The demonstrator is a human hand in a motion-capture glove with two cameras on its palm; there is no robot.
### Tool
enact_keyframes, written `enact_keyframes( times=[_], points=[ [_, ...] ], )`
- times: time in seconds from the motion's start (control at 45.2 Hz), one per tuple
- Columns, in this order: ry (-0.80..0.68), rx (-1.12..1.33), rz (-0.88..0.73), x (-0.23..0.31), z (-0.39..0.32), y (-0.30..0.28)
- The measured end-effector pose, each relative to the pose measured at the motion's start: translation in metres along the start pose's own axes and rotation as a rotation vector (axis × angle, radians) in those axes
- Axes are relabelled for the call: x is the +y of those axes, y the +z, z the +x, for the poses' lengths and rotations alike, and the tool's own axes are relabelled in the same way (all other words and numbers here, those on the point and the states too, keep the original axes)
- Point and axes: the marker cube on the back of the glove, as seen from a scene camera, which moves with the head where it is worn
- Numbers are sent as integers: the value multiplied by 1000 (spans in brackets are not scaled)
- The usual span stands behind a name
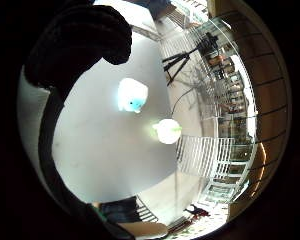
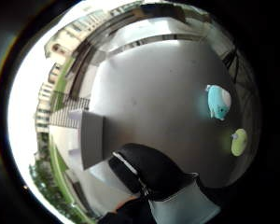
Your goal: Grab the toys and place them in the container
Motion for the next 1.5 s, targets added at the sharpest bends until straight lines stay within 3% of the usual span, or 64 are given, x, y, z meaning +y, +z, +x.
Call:
enact_keyframes(
  times=[0.243, 0.685, 1.039, 1.503],
  points=[
    [42, -16, -23, -34, 84, 74],
    [110, -18, -234, -60, 139, 211],
    [99, -38, -274, -64, 149, 260],
    [166, -120, -101, -60, 153, 260]
  ],
)
